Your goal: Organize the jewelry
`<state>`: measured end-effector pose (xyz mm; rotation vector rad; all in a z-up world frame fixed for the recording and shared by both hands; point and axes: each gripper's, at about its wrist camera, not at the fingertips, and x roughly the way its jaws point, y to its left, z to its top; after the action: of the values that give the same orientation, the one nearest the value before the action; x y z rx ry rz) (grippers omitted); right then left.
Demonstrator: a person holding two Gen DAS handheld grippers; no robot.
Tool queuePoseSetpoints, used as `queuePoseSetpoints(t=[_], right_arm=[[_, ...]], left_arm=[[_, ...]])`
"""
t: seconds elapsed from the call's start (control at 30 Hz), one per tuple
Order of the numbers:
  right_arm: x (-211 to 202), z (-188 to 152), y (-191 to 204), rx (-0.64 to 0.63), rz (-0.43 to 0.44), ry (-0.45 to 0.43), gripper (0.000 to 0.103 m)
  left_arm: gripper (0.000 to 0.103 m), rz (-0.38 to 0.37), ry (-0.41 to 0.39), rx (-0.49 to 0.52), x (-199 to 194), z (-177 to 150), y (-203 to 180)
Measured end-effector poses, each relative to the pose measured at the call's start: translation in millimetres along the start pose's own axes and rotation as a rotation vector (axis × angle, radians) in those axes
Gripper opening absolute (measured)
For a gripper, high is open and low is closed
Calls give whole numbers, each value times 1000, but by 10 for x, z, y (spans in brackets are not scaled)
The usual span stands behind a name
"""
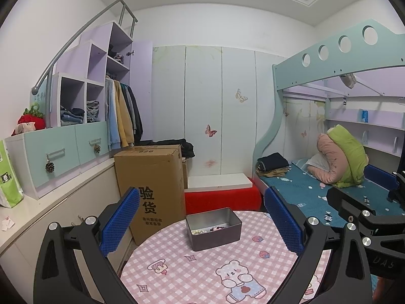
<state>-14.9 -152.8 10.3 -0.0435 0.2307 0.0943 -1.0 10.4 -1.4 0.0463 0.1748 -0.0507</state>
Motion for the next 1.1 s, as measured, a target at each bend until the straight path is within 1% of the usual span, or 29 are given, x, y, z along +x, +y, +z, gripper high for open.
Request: queuePoseSetpoints(t=[0.43, 1.1], right_arm=[[35, -75, -30, -1, -4, 10, 86], [38, -67, -48, -1, -4, 11, 86]], left_arm=[[96, -6, 13, 0, 52, -34, 6], [96, -7, 14, 2, 62, -40, 1]])
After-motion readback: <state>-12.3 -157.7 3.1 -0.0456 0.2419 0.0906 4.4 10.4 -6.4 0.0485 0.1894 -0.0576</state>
